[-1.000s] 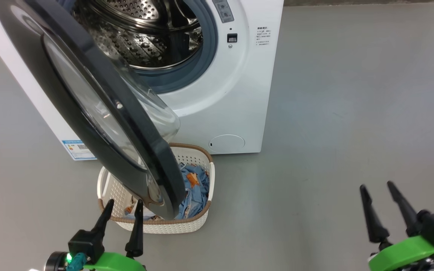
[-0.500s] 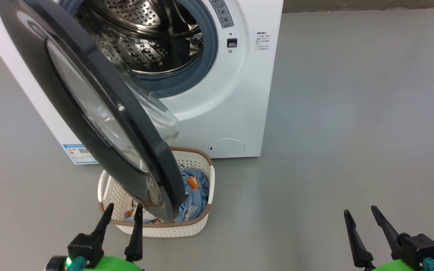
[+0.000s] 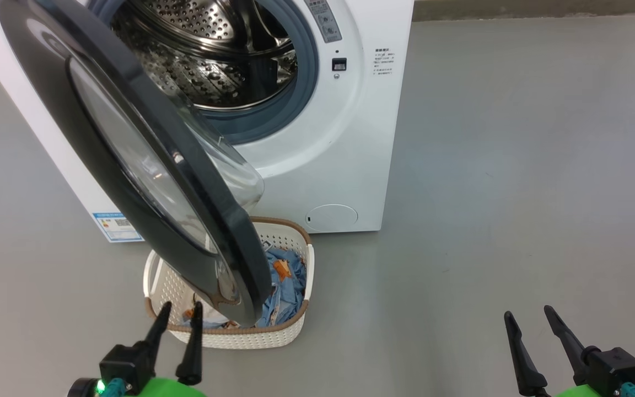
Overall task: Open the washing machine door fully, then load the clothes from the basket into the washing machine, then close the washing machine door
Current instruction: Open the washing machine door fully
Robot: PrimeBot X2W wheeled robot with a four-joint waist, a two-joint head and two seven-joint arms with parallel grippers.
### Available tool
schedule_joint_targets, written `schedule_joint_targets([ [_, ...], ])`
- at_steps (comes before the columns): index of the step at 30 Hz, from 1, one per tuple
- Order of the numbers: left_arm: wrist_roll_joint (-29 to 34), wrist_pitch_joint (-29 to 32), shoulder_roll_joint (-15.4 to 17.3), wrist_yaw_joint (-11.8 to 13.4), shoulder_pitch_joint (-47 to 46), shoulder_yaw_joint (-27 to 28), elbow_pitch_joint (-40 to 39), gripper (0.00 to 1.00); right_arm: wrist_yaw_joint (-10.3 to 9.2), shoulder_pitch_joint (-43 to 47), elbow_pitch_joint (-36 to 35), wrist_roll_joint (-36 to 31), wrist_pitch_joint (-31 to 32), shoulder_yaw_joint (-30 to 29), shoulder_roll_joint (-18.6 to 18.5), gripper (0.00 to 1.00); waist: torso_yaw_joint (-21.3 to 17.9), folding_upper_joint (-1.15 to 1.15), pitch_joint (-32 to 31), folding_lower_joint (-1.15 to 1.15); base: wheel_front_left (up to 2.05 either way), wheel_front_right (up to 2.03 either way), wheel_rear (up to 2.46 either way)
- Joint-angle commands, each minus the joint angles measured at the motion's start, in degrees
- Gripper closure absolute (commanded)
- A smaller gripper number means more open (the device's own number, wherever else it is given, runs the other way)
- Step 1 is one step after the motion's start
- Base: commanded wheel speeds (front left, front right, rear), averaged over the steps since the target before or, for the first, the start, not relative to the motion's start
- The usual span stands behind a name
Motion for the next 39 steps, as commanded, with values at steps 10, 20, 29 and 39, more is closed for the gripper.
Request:
schedule_joint_targets([
  [10,-0.38,-0.54,0.97,0.38,-0.87,1.98,-0.65,1.00,0.51,-0.02,-1.67,-0.63,-0.70,0.74,-0.13,0.00,0.06,0.00,-0.41,0.00,0.00,0.00,0.00],
  [20,-0.50,-0.54,0.97,0.56,-1.51,2.36,-1.48,1.00,0.51,0.14,-1.67,-0.73,-0.70,0.56,-0.04,0.00,0.26,0.00,-0.47,0.00,0.00,0.00,0.00],
  [29,0.56,-0.54,1.48,1.69,-6.26,5.97,-7.44,1.00,0.51,-0.01,-1.49,-0.89,-0.70,0.58,-0.02,0.00,0.57,0.00,-0.17,0.00,0.00,0.00,0.00],
  [39,3.59,-0.54,2.44,3.06,-19.31,8.46,-25.16,1.00,0.51,-0.31,-1.48,-1.91,-0.70,-0.19,0.17,0.00,0.92,0.00,0.38,0.00,0.00,0.00,0.00],
])
